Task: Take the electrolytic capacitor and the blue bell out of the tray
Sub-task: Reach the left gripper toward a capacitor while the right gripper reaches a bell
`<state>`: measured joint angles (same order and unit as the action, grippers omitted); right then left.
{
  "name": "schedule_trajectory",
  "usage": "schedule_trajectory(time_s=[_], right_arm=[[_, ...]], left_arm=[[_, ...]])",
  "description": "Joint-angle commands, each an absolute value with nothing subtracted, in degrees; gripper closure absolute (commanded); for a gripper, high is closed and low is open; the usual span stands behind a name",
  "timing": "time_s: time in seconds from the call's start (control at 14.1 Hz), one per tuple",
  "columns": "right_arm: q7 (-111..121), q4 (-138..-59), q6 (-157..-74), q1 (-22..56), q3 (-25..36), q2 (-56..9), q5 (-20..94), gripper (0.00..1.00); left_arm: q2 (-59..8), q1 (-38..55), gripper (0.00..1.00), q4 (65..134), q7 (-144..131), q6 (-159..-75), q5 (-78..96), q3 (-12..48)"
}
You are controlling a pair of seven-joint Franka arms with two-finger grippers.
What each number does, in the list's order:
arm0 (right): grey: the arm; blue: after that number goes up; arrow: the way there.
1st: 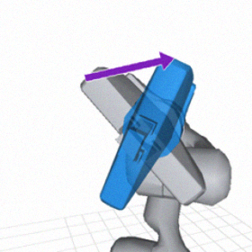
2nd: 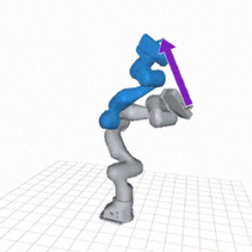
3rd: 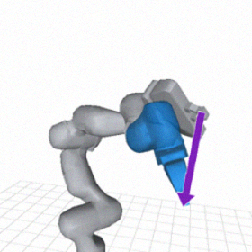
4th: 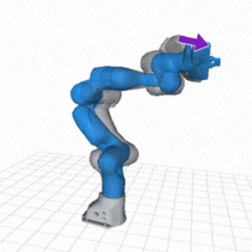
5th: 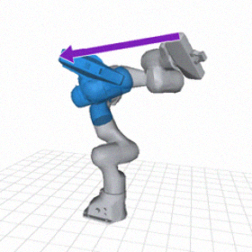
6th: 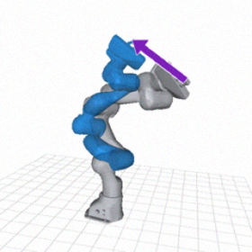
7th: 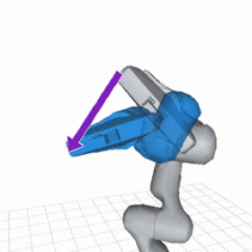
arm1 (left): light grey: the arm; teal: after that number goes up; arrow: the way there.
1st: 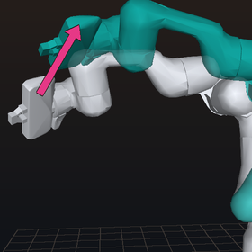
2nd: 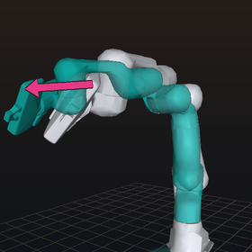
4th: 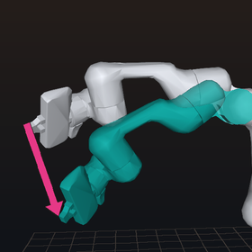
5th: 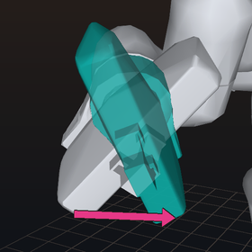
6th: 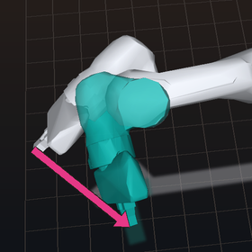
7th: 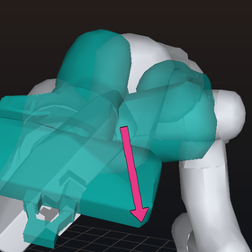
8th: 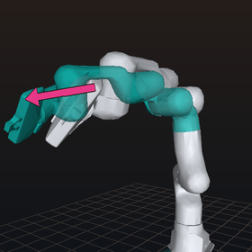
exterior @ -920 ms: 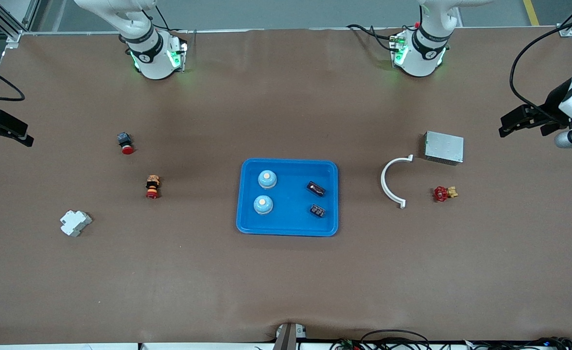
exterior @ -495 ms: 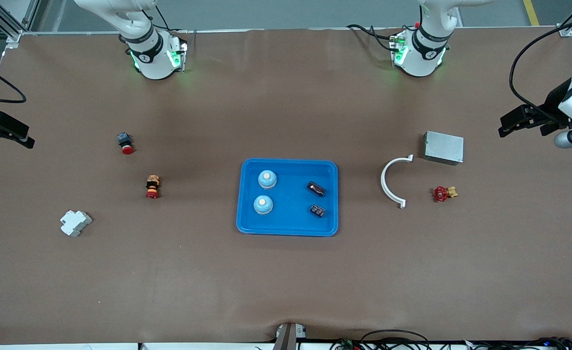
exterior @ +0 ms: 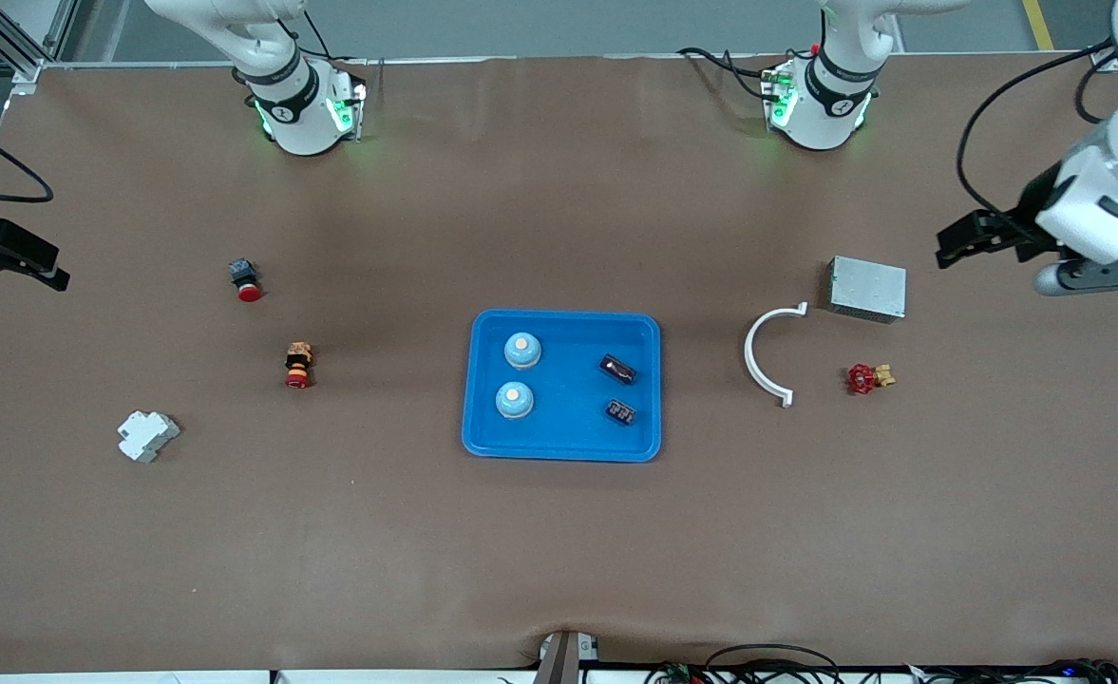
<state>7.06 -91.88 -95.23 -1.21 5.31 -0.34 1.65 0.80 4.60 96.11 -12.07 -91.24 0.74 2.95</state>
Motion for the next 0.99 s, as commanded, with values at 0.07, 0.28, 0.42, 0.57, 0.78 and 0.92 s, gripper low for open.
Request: schedule_trajectory(time_s=[0.07,0.28,0.42,0.57,0.78,0.92], right_arm=[[6.6,-94.5,-95.4,-0.9,5.1,2.3,1.8,0.00],[3.6,-97.0,-96.6,-0.6,5.1,2.4,2.4,0.00],[-0.4,-98.5,-97.4,1.2,5.1,2.6,2.5,0.00],[-6.3,-100.9,-99.6,3.7,5.1,2.5,2.8,0.00],[-14.4,-104.8,-103.3,8.0,5.1,2.5,2.8,0.00],[-16.9,-107.6,-106.4,9.8,5.1,2.4,3.1,0.00]], left_arm=[[-1.9,10.1,0.00,93.4,-22.6,-89.8,0.5,3.3],[-7.4,16.1,0.00,88.1,-33.9,-89.8,0.5,3.3],[-11.8,19.4,0.00,85.2,-40.9,-89.8,0.5,3.3],[-16.1,21.9,0.00,81.8,-47.4,-90.4,0.5,3.3],[-22.3,23.5,0.00,79.1,-56.2,-95.6,0.7,3.3],[-25.0,24.3,0.00,79.1,-62.2,-99.7,1.8,3.3]])
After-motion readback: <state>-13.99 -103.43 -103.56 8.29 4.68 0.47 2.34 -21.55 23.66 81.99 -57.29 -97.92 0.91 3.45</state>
